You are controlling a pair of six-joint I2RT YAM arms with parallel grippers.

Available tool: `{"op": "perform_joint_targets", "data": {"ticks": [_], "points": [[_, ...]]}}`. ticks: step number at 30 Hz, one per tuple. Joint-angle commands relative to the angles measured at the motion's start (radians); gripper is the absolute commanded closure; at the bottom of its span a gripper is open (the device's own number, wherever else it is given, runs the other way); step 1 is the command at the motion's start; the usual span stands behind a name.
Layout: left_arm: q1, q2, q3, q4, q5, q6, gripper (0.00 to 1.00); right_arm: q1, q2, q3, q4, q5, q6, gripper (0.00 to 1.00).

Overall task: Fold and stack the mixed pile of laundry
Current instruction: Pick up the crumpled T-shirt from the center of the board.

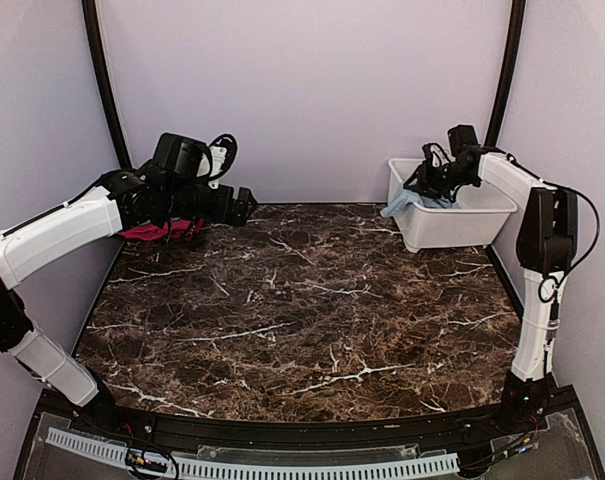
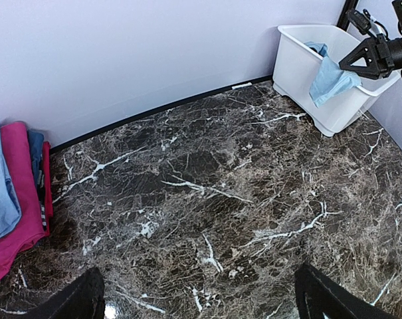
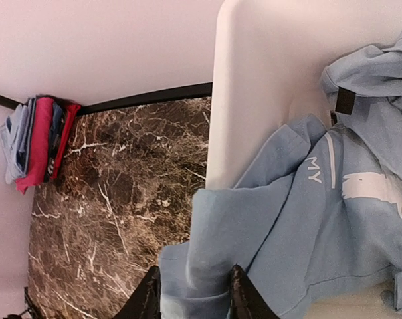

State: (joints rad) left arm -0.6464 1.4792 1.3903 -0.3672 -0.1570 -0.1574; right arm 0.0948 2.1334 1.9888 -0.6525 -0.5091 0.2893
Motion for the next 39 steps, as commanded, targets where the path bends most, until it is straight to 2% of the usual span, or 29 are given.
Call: {"op": "perform_joint_targets", "data": {"ticks": [1, 3, 4, 5, 7, 9, 12, 18, 20, 28, 39], "points": [[-0.004, -0.007, 0.003, 0.022, 0.0, 0.011, 0.01, -0.01, -0.067, -0.013, 0.063, -0.038, 0.014, 0.76], [-0.004, -0.01, 0.002, 0.021, -0.003, 0.013, 0.01, -0.014, -0.066, -0.01, 0.063, -0.048, 0.015, 0.85], [-0.004, -0.011, 0.0, 0.022, -0.004, 0.015, 0.01, -0.015, -0.064, -0.006, 0.059, -0.051, 0.016, 0.85], [-0.004, -0.013, -0.001, 0.022, -0.006, 0.017, 0.01, -0.017, -0.059, 0.001, 0.049, -0.05, 0.016, 0.8], [-0.004, -0.015, -0.003, 0.023, -0.006, 0.019, 0.01, -0.019, -0.052, 0.01, 0.03, -0.035, 0.017, 0.62], [-0.004, -0.017, -0.004, 0.027, -0.005, 0.018, 0.01, -0.02, -0.056, -0.007, 0.032, -0.01, 0.02, 0.56], [-0.004, -0.017, -0.004, 0.029, -0.004, 0.018, 0.01, -0.02, -0.057, -0.03, 0.027, 0.013, 0.012, 0.53], [-0.004, -0.013, 0.003, 0.03, 0.002, 0.018, 0.01, -0.019, -0.053, -0.073, 0.03, -0.004, 0.001, 0.55], [-0.004, -0.013, 0.004, 0.03, 0.003, 0.015, 0.01, -0.019, -0.052, -0.077, 0.035, -0.012, 0.002, 0.61], [-0.004, -0.012, 0.006, 0.032, 0.002, 0.017, 0.01, -0.021, -0.069, -0.064, 0.048, 0.002, -0.005, 1.0], [-0.004, -0.014, -0.005, 0.033, 0.003, 0.011, 0.01, -0.03, -0.27, -0.026, 0.181, 0.007, 0.032, 1.0]]}}
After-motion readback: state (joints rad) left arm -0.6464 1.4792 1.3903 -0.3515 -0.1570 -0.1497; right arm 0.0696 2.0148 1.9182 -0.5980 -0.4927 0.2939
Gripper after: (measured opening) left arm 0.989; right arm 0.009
